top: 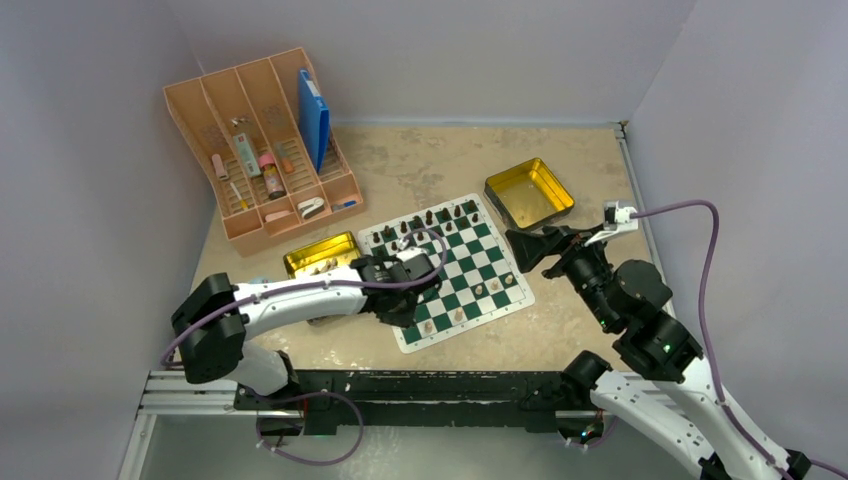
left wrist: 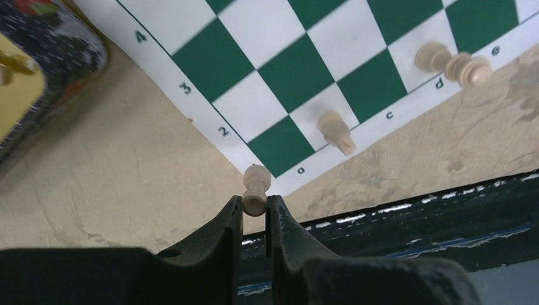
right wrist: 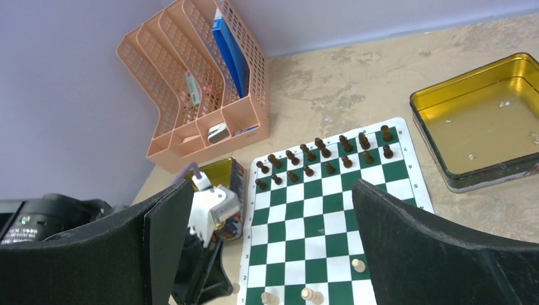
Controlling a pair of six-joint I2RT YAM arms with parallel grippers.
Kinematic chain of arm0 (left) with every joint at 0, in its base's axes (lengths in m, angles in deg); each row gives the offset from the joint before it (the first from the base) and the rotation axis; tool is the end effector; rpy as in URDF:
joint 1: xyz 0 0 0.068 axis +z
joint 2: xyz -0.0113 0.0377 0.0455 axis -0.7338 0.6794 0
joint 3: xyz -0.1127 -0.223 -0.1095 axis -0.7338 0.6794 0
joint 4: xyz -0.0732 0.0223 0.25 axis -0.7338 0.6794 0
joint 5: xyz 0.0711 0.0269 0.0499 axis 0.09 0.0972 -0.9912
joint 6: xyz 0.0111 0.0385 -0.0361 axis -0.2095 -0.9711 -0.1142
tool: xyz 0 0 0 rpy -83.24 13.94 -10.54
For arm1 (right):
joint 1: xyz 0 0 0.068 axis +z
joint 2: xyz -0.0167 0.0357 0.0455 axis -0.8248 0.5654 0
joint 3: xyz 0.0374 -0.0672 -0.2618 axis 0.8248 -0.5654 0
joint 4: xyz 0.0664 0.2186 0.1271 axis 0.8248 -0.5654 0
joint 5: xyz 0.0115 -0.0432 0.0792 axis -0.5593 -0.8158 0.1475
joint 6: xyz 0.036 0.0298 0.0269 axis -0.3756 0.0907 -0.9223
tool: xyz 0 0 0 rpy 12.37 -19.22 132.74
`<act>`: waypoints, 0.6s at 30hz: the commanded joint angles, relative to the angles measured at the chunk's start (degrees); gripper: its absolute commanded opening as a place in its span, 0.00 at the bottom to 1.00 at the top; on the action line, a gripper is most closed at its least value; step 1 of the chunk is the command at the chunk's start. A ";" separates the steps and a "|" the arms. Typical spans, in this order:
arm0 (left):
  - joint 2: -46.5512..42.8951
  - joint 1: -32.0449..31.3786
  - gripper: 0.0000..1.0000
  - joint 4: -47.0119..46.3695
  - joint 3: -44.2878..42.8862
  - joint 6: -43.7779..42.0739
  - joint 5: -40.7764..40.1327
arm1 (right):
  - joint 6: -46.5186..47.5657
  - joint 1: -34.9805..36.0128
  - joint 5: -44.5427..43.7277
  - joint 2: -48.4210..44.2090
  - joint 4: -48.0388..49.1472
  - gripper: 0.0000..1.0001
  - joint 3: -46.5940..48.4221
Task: Set up the chess pieces on the board
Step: Place the chess piece on the chessboard.
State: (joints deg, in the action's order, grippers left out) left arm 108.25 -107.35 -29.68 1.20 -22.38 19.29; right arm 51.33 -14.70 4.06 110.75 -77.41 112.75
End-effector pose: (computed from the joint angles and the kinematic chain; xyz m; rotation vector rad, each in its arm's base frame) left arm 0.1411 -0.2319 0.2204 0.2118 2.7908 -0.2032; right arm 0.0886 0.0628 0.3845 0.1014 1.5141 0.7761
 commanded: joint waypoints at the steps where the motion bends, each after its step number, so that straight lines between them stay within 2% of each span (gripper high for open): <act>1: 1.37 -3.72 0.01 0.63 -1.82 6.07 -3.25 | 0.27 0.15 -1.61 -1.37 0.81 0.97 2.21; 6: 2.66 -4.08 0.03 -4.17 0.47 5.88 0.02 | 0.36 0.12 -1.83 -1.48 -0.16 0.97 2.92; 18: 5.67 -4.33 0.03 -4.27 0.35 6.45 -1.28 | 0.26 0.10 -1.92 -2.59 -0.28 0.97 2.32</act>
State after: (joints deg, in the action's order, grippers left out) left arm 112.95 -111.41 -32.53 1.49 -17.05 18.81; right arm 51.33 -14.70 2.68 108.17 -79.23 113.06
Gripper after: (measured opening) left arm 0.157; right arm 0.966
